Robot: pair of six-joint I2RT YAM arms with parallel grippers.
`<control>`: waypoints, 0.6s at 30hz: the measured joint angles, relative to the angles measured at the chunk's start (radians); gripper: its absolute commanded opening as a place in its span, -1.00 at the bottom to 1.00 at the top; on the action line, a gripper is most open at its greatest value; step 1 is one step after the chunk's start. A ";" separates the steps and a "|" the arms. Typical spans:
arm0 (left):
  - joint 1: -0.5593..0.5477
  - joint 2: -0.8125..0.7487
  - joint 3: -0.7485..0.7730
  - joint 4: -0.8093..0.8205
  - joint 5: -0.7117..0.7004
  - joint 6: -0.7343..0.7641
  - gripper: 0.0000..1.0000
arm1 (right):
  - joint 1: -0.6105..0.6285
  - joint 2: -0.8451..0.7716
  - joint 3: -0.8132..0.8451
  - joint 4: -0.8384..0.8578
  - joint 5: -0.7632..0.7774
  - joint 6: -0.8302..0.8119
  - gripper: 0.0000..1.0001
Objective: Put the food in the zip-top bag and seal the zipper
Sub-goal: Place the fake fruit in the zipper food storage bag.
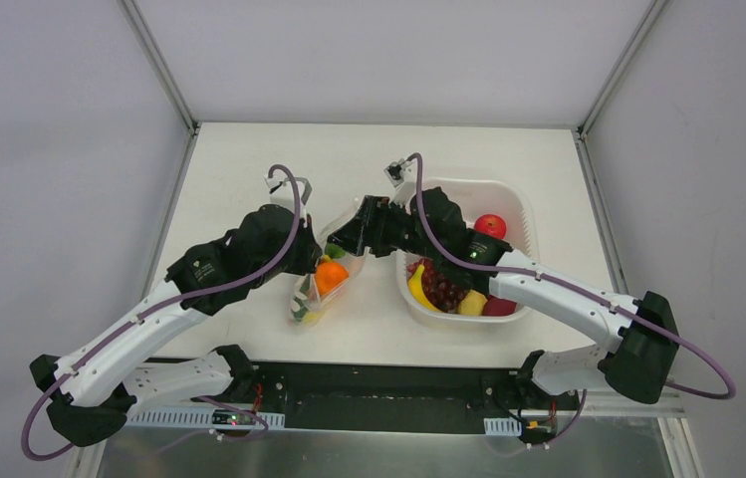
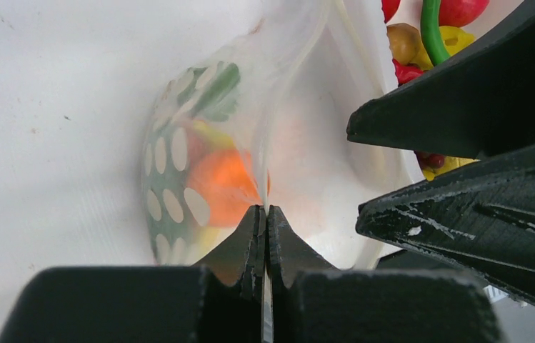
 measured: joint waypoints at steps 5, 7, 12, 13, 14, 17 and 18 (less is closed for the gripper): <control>0.000 -0.015 -0.009 0.000 -0.007 -0.005 -1.00 | 0.001 -0.005 0.000 -0.006 -0.024 -0.021 0.38; 0.000 -0.018 -0.011 0.000 -0.007 -0.008 -1.00 | 0.001 -0.021 0.000 -0.006 -0.037 -0.032 0.38; 0.000 -0.018 -0.012 -0.001 -0.008 -0.008 -1.00 | 0.001 -0.114 -0.010 -0.002 -0.047 -0.076 0.46; 0.000 -0.018 -0.012 -0.001 -0.008 -0.008 -1.00 | 0.001 -0.141 -0.019 0.000 -0.036 -0.084 0.50; 0.000 -0.018 -0.012 -0.001 -0.008 -0.008 -1.00 | 0.001 -0.172 -0.031 0.004 -0.019 -0.093 0.52; 0.000 -0.018 -0.013 0.000 -0.008 -0.008 -1.00 | 0.002 -0.269 -0.080 0.013 0.076 -0.117 0.61; 0.000 -0.018 -0.013 0.000 -0.008 -0.008 -1.00 | 0.002 -0.298 -0.101 0.021 0.124 -0.124 0.63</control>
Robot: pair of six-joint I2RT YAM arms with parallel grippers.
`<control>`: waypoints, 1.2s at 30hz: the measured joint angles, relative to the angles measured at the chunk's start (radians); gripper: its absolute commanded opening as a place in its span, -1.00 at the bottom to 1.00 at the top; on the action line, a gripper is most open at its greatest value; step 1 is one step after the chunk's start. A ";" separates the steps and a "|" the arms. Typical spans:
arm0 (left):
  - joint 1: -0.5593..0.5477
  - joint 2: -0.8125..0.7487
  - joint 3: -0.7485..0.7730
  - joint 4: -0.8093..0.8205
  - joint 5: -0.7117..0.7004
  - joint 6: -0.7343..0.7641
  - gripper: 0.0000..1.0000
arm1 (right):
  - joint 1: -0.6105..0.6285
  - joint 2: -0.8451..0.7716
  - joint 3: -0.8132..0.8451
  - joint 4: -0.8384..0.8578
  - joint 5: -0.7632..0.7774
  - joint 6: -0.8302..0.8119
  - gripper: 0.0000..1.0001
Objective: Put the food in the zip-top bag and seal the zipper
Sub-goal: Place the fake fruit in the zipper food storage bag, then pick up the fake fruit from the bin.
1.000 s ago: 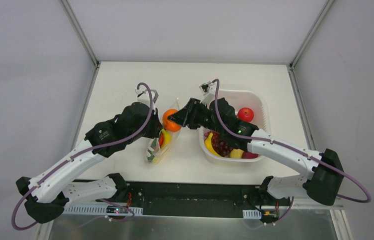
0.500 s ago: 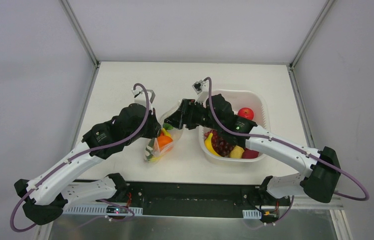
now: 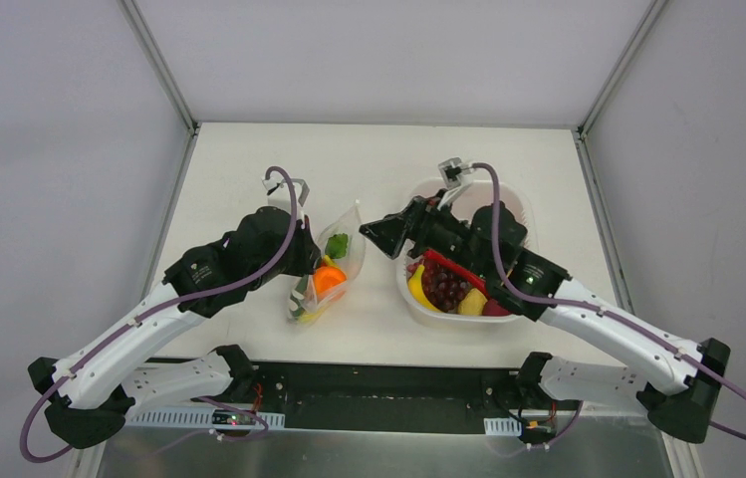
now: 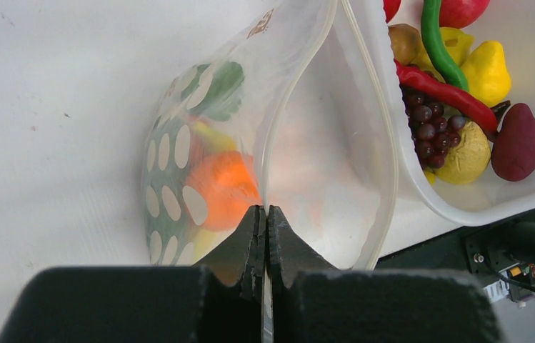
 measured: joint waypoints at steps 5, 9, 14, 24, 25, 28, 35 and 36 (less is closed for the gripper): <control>0.000 0.000 -0.002 0.000 0.000 0.000 -1.00 | -0.029 -0.079 -0.081 -0.017 0.193 -0.027 0.68; 0.000 0.000 -0.003 0.000 0.000 0.000 -1.00 | -0.079 -0.081 -0.099 -0.080 0.280 -0.052 0.70; 0.000 -0.001 -0.004 0.000 0.000 0.000 -1.00 | -0.160 -0.079 -0.101 -0.177 0.341 -0.071 0.52; 0.000 -0.006 -0.020 0.002 0.000 -0.003 -1.00 | -0.391 0.053 -0.101 -0.267 0.078 -0.056 0.13; 0.000 -0.006 -0.020 0.003 0.000 -0.003 -1.00 | -0.396 0.083 -0.099 -0.269 0.043 -0.055 0.13; 0.000 -0.007 -0.020 0.003 0.000 -0.004 -1.00 | -0.397 0.176 -0.085 -0.285 -0.028 -0.054 0.08; 0.000 -0.014 -0.026 0.005 0.000 -0.004 -1.00 | -0.411 0.358 -0.041 -0.315 0.043 -0.052 0.36; 0.000 -0.016 -0.028 0.005 0.000 -0.005 -1.00 | -0.423 0.374 -0.037 -0.320 0.070 -0.051 0.39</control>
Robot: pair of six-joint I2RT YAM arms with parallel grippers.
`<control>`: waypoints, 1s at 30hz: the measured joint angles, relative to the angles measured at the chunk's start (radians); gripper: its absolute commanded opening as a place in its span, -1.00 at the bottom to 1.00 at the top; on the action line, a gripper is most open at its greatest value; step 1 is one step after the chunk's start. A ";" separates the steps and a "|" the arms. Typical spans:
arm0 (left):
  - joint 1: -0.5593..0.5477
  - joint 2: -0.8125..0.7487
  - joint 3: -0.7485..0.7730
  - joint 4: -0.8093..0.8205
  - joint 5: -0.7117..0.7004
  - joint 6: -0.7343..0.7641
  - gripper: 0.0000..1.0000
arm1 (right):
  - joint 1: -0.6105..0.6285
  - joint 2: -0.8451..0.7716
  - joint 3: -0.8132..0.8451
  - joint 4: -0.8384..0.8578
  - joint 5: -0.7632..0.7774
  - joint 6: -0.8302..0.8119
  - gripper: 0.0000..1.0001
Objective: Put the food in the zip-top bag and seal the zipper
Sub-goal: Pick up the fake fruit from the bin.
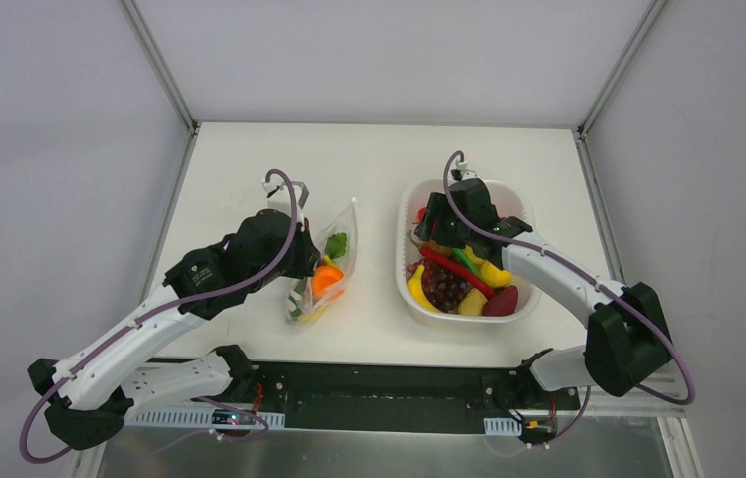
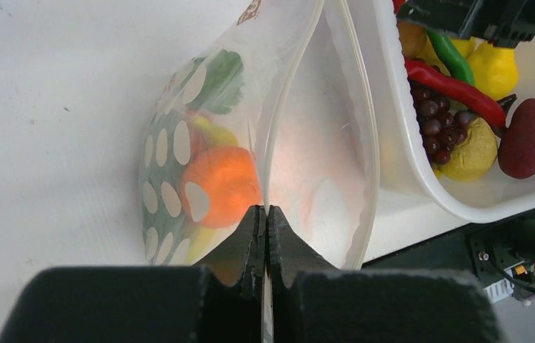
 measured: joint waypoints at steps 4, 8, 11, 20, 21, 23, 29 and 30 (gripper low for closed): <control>0.000 -0.010 -0.009 0.001 0.000 -0.001 -1.00 | -0.087 0.037 0.005 0.006 0.049 0.002 0.54; 0.000 -0.015 -0.010 0.005 0.000 -0.001 -1.00 | -0.139 0.066 0.011 0.027 0.021 0.000 0.64; 0.000 -0.015 -0.010 0.005 0.000 -0.001 -1.00 | -0.134 0.099 0.041 0.034 -0.020 -0.007 0.64; 0.000 -0.016 -0.010 0.005 0.000 -0.001 -1.00 | -0.121 0.116 0.061 0.085 -0.043 -0.030 0.66; 0.000 -0.016 -0.010 0.005 0.000 -0.001 -1.00 | -0.121 0.117 0.067 0.077 -0.046 -0.036 0.67; 0.000 -0.016 -0.010 0.005 0.000 -0.001 -1.00 | -0.121 0.126 0.088 0.054 -0.065 -0.051 0.68; 0.000 -0.016 -0.010 0.005 0.000 -0.001 -1.00 | -0.120 0.183 0.127 0.047 -0.120 -0.073 0.68; 0.000 -0.016 -0.010 0.005 0.000 -0.001 -1.00 | -0.119 0.196 0.129 0.046 -0.121 -0.074 0.68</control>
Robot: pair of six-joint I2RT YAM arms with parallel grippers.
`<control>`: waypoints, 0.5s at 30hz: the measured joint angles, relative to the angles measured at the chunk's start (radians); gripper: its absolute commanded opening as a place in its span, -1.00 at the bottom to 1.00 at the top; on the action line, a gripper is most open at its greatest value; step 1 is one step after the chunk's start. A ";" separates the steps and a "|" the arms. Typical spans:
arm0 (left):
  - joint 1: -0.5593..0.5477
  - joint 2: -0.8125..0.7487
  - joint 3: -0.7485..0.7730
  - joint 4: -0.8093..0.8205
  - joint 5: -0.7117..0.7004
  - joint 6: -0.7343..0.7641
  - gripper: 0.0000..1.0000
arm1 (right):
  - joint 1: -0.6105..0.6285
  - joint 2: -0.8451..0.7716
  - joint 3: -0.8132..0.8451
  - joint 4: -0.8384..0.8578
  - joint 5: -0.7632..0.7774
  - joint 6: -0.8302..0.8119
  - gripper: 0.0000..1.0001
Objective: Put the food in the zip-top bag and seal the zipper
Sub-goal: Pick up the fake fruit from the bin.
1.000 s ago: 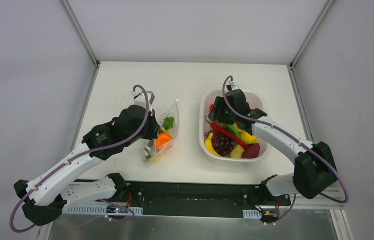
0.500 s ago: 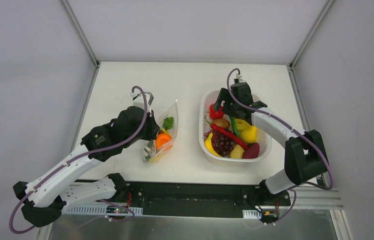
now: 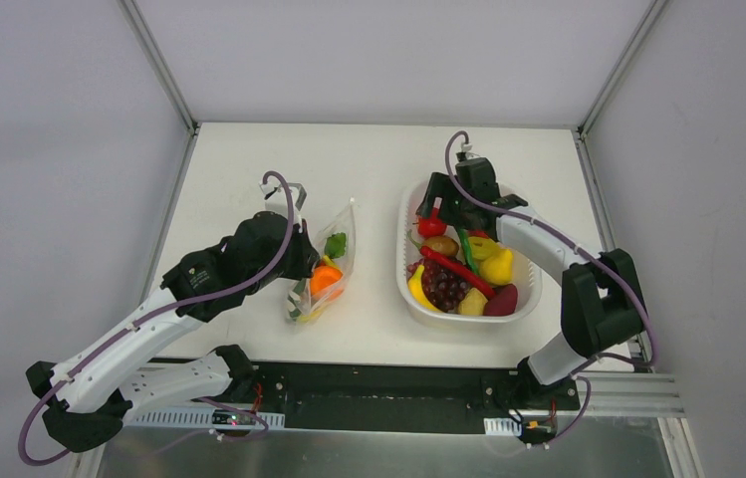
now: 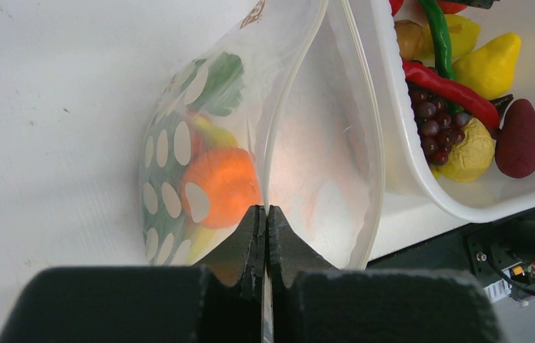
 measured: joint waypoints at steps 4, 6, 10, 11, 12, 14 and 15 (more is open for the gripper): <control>0.000 -0.002 -0.001 0.000 0.000 0.000 -1.00 | 0.000 0.063 0.013 -0.016 0.023 -0.002 0.69; 0.000 -0.002 -0.002 0.000 0.000 0.000 -1.00 | 0.000 0.092 0.018 -0.015 0.036 -0.005 0.71; 0.000 -0.002 -0.003 0.000 0.000 0.000 -1.00 | 0.002 0.134 0.033 -0.023 0.043 -0.019 0.67; 0.000 -0.002 -0.003 0.000 0.000 0.000 -1.00 | 0.004 0.140 0.034 -0.022 0.046 -0.024 0.61; 0.000 -0.002 -0.004 0.000 0.000 0.000 -1.00 | 0.005 0.141 0.034 -0.022 0.048 -0.029 0.57; 0.000 -0.002 -0.006 0.002 0.000 0.000 -1.00 | 0.006 0.141 0.034 -0.019 0.056 -0.039 0.42; 0.000 -0.002 -0.006 0.002 0.000 0.000 -1.00 | 0.006 0.140 0.034 -0.016 0.058 -0.045 0.37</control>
